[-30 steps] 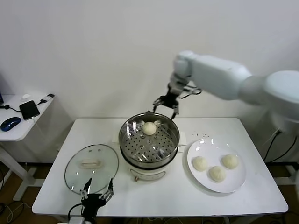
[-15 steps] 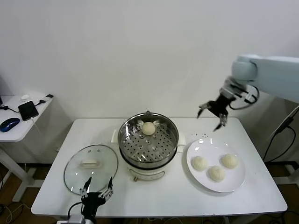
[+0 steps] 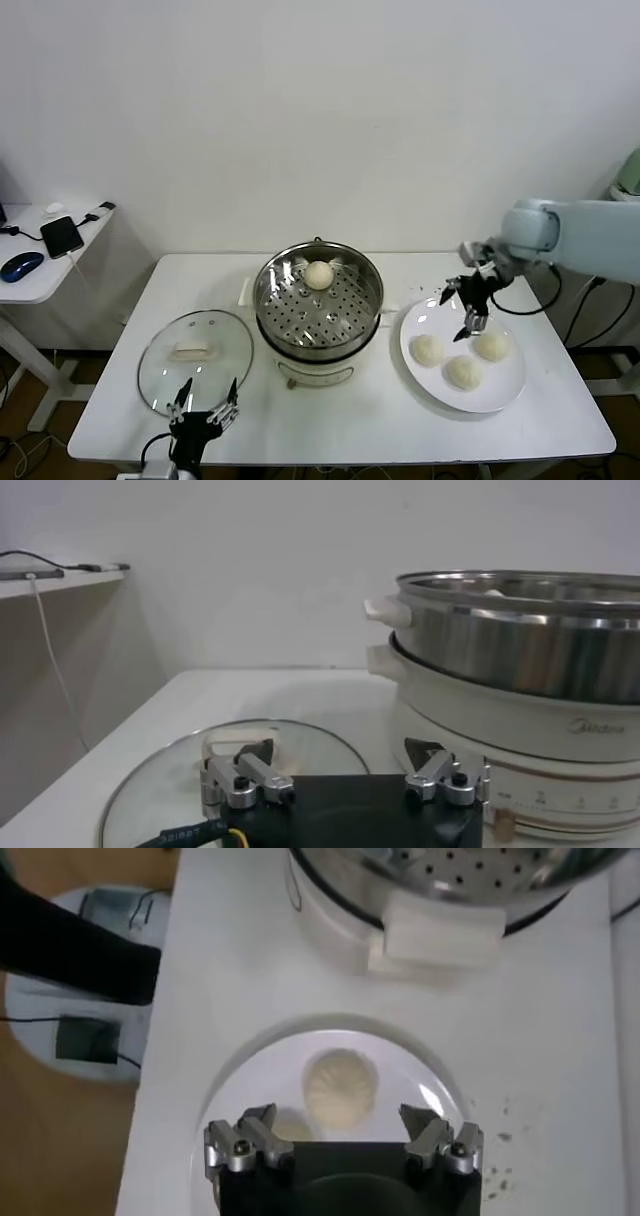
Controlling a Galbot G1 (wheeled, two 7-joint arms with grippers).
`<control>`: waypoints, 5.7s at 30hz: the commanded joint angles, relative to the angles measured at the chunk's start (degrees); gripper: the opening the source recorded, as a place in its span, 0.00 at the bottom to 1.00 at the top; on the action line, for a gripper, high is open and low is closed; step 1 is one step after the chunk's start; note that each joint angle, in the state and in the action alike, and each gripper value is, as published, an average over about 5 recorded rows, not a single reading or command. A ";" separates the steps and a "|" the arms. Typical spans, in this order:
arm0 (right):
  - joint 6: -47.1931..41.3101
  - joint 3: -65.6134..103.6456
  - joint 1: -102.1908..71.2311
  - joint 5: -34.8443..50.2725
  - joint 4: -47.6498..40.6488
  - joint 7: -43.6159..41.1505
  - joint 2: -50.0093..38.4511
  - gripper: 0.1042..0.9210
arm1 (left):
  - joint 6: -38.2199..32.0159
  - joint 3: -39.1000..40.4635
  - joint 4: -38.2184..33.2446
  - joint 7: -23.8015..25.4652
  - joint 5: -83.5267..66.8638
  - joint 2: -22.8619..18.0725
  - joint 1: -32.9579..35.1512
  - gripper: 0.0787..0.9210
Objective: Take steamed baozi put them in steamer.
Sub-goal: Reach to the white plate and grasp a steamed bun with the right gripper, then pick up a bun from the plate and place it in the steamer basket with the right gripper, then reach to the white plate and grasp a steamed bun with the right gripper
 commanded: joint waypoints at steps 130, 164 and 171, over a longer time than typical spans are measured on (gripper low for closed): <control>0.73 2.97 -1.44 -14.13 8.25 -7.59 -13.61 0.88 | 2.98 0.36 -4.11 0.63 -2.06 0.39 -0.59 0.88; -5.21 19.14 -21.28 -22.28 1.68 -0.08 -10.76 0.84 | 2.32 1.00 -4.66 0.53 -1.79 0.55 1.49 0.88; -4.94 21.06 -20.88 -22.83 2.14 -0.06 -10.47 0.69 | 2.30 1.08 -4.82 0.54 -1.71 0.44 1.69 0.88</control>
